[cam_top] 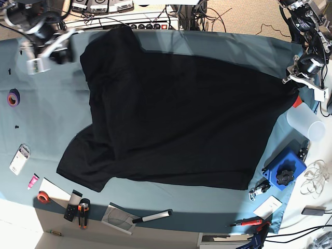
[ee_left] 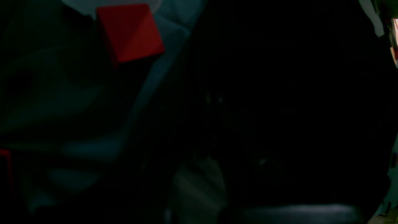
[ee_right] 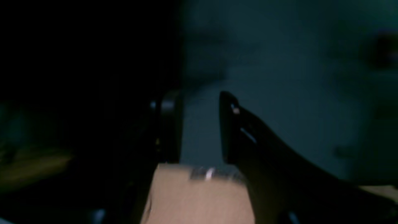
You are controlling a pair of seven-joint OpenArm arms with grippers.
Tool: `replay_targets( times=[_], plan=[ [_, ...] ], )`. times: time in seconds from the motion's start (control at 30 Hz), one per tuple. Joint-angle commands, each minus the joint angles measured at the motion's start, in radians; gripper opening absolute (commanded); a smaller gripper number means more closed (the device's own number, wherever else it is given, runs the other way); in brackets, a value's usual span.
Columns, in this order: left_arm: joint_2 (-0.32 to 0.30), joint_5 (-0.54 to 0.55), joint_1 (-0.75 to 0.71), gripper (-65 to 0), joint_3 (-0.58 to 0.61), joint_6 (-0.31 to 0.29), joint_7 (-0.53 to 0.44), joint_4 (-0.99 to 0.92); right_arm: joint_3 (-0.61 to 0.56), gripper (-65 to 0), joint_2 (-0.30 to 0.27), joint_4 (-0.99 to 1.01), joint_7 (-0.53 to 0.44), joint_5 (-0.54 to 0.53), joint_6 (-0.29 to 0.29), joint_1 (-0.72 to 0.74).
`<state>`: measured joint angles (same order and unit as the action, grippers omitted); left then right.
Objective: Layout the t-shirt on the table in an organized manner, then fold the t-shirt properly
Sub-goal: 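Pull the shirt edge with the right gripper to straighten it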
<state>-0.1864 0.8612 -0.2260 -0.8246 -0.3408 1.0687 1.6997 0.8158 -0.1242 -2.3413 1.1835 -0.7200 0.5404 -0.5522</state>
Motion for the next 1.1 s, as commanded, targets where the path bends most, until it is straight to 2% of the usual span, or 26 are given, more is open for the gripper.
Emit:
replay_targets(
  times=[0.0, 0.07, 0.23, 0.4, 0.47, 0.6, 0.7, 0.77, 1.0, 1.07],
  plan=[
    [-0.016, 0.014, 0.006, -65.0, -0.003, -0.001, -0.022, 0.016, 0.006, -44.9, -0.011, -0.015, -0.079, 0.014, -0.029, 0.024],
    [-0.016, 0.014, 0.007, -65.0, -0.003, -0.001, -0.022, 0.016, -0.006, -44.9, -0.012, -0.015, -0.148, 0.068, -0.076, 0.089],
    [-0.016, 0.014, 0.007, -65.0, -0.003, -0.001, -0.021, 0.016, -0.137, -44.9, -0.011, 0.187, -0.137, 0.123, -0.077, 0.280],
    [-0.016, 0.014, 0.007, -65.0, -0.003, -0.001, -0.021, 0.016, -0.281, -44.9, -0.011, 0.458, -0.153, 0.300, -0.077, 0.435],
    [-0.016, 0.014, 0.007, -65.0, -0.003, -0.001, -0.021, 0.016, -0.311, -44.8, -0.011, 0.537, -0.152, 0.296, -0.074, 0.479],
    [-0.016, 0.014, 0.007, -65.0, -0.003, -0.001, -0.021, 0.016, -0.365, -44.8, -0.011, 0.615, -0.138, 0.260, -0.023, 0.529],
    [-0.015, 0.014, 0.007, -65.0, -0.003, -0.001, -0.022, 0.016, -0.396, -44.8, -0.011, 0.621, -0.057, 0.219, -0.021, 0.551],
    [-0.015, 0.014, 0.007, -65.0, -0.003, -0.001, -0.022, 0.016, -0.397, -44.8, -0.012, 0.621, -0.005, 0.214, -0.022, 0.568],
    [-0.013, 0.014, 0.007, -65.0, -0.003, -0.001, -0.021, 0.016, -0.357, -44.6, -0.012, 0.620, 0.024, 0.224, -0.013, 0.603],
    [-0.013, 0.014, 0.007, -65.0, -0.003, -0.001, -0.021, 0.016, -0.357, -39.0, -0.015, 0.620, 0.025, 0.248, 0.020, 0.603]
  ],
)
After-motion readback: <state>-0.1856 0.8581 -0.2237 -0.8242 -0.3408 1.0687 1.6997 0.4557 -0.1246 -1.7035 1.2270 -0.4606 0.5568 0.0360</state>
